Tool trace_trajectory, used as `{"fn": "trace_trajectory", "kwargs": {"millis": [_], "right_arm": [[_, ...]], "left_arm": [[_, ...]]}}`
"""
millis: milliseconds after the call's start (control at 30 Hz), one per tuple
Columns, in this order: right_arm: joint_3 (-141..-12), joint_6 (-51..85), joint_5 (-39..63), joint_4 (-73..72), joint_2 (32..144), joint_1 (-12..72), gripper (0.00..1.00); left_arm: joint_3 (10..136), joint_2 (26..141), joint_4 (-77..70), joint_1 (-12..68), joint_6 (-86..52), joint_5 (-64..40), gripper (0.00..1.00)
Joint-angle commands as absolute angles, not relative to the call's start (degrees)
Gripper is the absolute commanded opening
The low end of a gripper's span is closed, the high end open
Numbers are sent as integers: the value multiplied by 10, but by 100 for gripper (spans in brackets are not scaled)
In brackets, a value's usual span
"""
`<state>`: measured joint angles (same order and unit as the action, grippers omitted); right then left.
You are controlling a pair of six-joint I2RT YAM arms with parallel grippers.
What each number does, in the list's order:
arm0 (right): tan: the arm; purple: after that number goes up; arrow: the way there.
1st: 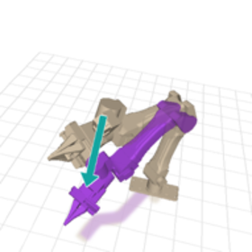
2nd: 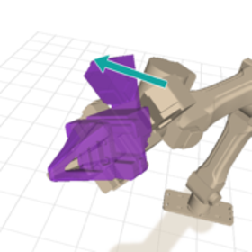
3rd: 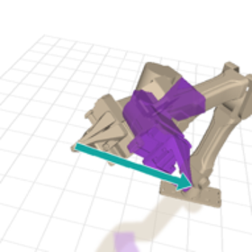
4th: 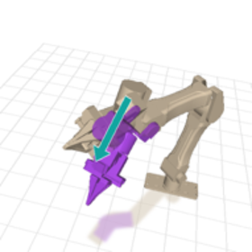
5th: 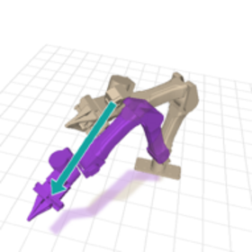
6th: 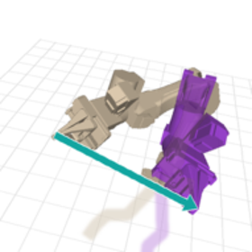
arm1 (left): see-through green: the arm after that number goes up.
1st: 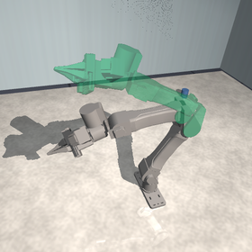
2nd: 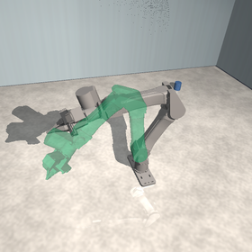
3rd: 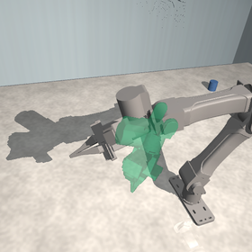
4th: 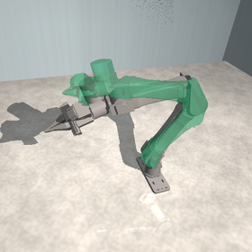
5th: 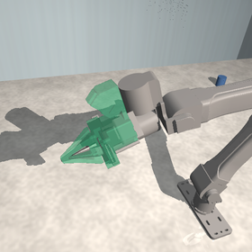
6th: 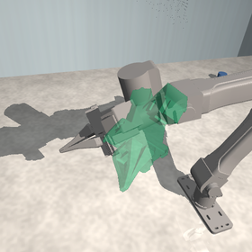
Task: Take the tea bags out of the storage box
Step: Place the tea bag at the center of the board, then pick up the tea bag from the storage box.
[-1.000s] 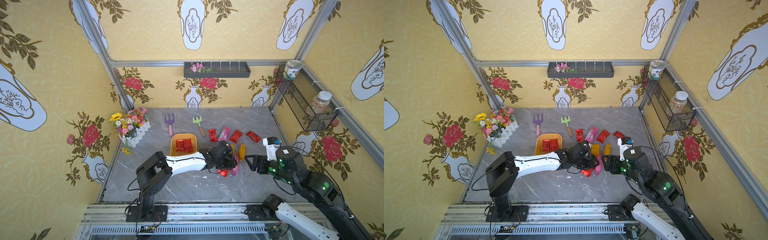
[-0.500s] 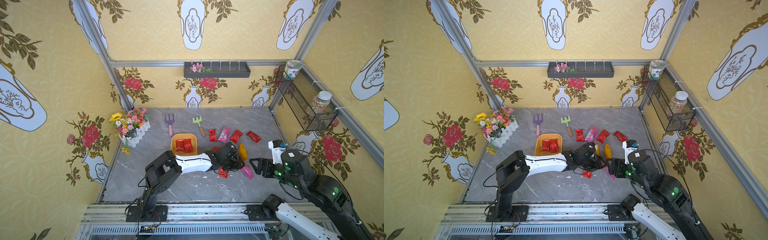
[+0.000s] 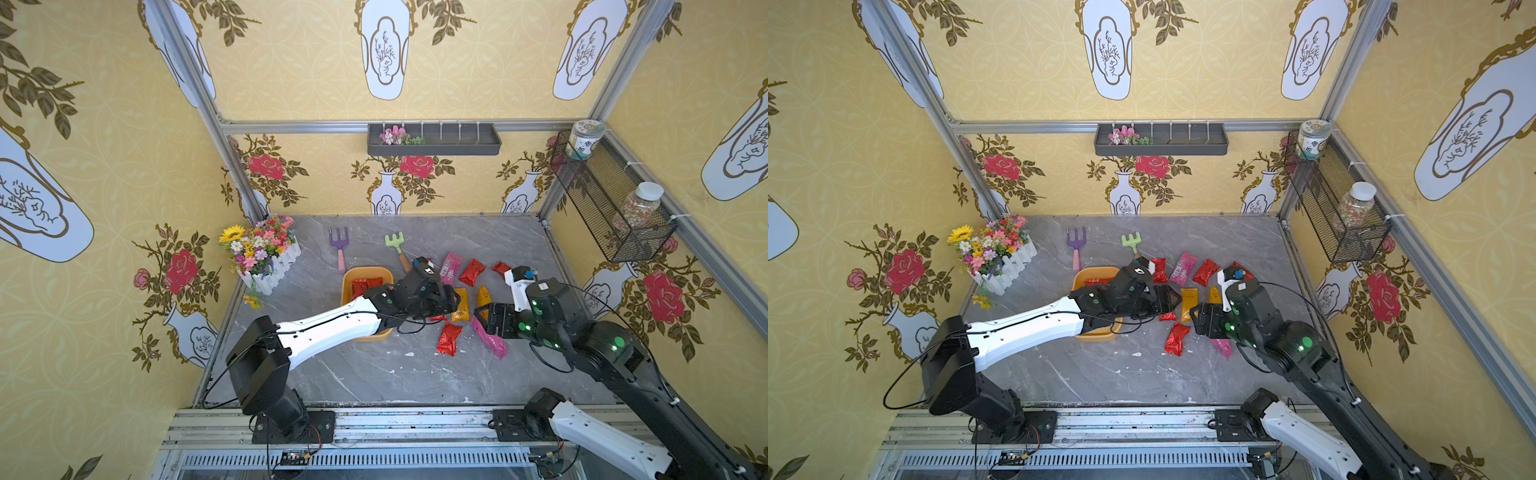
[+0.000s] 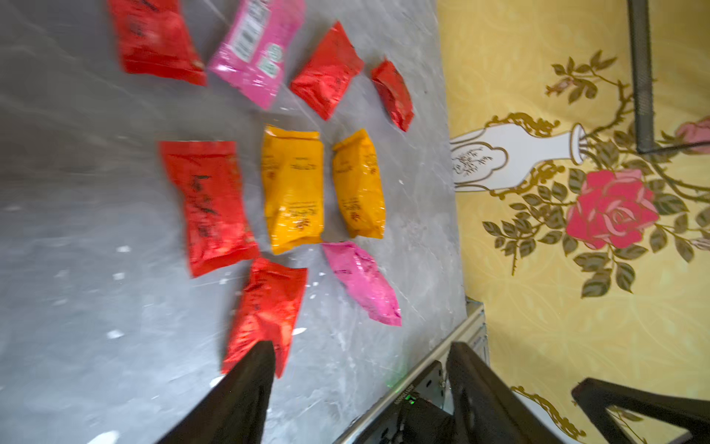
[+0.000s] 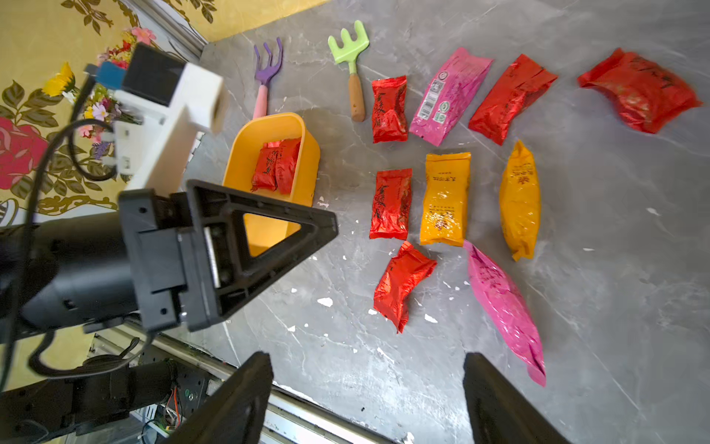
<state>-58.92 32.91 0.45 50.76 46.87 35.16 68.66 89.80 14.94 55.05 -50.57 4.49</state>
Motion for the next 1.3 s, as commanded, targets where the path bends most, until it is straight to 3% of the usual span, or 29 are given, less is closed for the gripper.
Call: {"fn": "trace_trajectory", "kwargs": {"millis": [0,200,500,1000,1267], "right_arm": [[-586,318,52,422,513,360,81],[-602,326,55,356,600,411,79],[-622,337,17,307,701,499,78],[-586,341,-16,356,621,512,78],[-572,346,-20,370,593,512,78]], "left_arm": [[665,864,218,519,-491,90,79],[662,832,317,457,-461,166,85],[686,909,351,367,-389,181,86],[788,1086,356,338,-337,186,84],[794,1113,355,338,-335,203,80]]}}
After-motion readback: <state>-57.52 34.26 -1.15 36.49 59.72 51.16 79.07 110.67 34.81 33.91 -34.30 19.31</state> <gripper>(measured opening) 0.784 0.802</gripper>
